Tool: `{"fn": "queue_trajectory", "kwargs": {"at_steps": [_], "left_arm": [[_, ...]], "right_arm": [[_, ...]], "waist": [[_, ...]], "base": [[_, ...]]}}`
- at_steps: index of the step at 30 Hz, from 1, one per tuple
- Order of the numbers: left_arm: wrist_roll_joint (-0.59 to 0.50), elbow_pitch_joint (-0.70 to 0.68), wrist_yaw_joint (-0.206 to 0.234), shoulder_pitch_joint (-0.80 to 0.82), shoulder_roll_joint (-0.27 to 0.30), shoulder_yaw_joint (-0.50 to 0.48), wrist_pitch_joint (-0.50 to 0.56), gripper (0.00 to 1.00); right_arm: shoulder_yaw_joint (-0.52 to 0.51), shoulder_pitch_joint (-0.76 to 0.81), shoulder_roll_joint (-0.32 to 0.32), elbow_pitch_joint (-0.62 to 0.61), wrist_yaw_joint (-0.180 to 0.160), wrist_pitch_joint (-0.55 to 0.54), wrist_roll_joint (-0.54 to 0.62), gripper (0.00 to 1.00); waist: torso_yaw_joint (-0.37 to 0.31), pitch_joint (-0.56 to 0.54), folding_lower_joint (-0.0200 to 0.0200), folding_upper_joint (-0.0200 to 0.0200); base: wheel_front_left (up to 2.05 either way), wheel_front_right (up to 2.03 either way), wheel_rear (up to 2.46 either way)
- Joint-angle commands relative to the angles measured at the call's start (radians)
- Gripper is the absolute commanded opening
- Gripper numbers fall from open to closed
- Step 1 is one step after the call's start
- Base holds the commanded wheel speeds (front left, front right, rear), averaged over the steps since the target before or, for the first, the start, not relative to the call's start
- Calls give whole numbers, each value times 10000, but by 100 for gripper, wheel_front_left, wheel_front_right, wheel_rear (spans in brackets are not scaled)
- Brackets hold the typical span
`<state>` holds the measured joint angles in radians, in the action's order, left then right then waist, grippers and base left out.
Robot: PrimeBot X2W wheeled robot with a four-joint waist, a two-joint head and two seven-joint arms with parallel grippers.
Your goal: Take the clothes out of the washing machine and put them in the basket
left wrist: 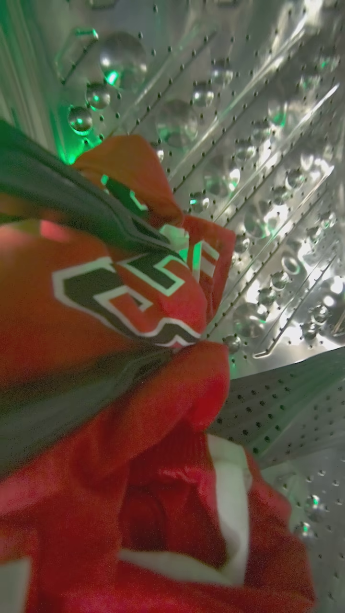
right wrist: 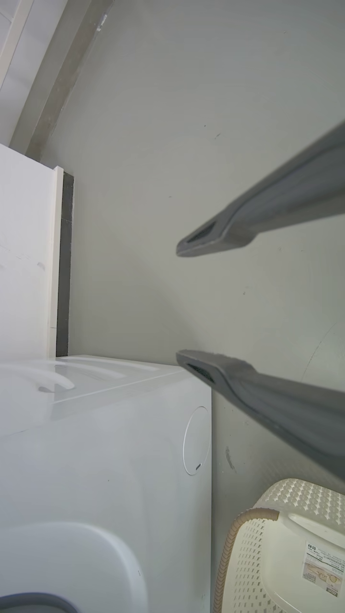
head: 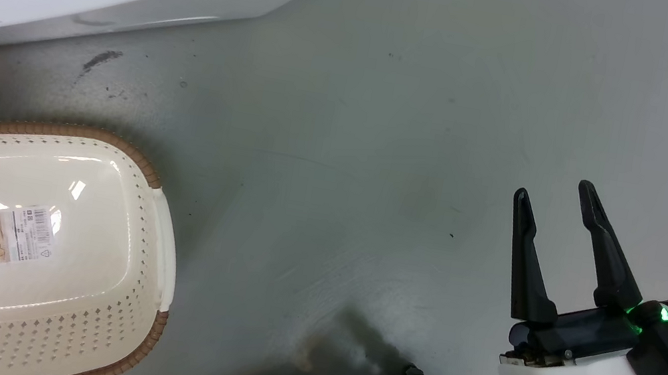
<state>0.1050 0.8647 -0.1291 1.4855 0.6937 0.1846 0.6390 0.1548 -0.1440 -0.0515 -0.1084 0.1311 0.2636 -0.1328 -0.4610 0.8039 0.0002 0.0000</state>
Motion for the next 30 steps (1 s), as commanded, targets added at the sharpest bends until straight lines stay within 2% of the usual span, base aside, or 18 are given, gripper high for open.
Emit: {"fn": "queue_trajectory", "kwargs": {"at_steps": [1, 7, 8, 9, 10, 14, 19, 25, 30], "left_arm": [[19, 77, -2, 160, 115, 106, 108, 100], [389, 199, -4, 349, 348, 553, 346, 100], [453, 219, -4, 352, 386, 622, 354, 80], [544, 237, -4, 359, 406, 671, 354, 7], [707, 276, -4, 364, 372, 695, 356, 0], [912, 271, -3, 324, 426, 774, -207, 0], [1187, 360, -3, 190, 150, 917, -1126, 0], [1484, 621, -4, -50, -149, 998, -2846, 0], [1835, 911, -4, -529, -630, 999, -4590, 0]], "right_arm": [[42, -138, 23, -67, -7, 19, -35, 100], [50, -162, 23, -228, -7, 19, -48, 100], [41, -146, 23, -251, -7, 18, -72, 100], [43, -140, 23, -264, -7, 18, -75, 100], [56, -146, 23, -272, -7, 19, -70, 100], [99, -243, 23, -272, -8, 19, -35, 100], [-38, -289, 23, -226, -7, 19, 35, 100], [-268, -402, 20, -135, -7, 19, 103, 100], [-487, -398, 20, -14, -8, 19, 306, 100]], "waist": [[-72, 88, -2, 0], [-159, 308, -2, 0], [-154, 335, -2, 0], [-146, 360, -2, 0], [-133, 382, -2, 0], [-52, 374, -2, 0], [169, 107, -2, 0], [504, -532, -2, 0], [874, -1263, -2, 0]], "base": [[0, 0, 0], [0, 0, 0], [0, 0, 0], [0, 0, 0], [0, 0, 0], [0, 0, 0], [0, 0, 0], [0, 0, 0], [0, 0, 0]]}}
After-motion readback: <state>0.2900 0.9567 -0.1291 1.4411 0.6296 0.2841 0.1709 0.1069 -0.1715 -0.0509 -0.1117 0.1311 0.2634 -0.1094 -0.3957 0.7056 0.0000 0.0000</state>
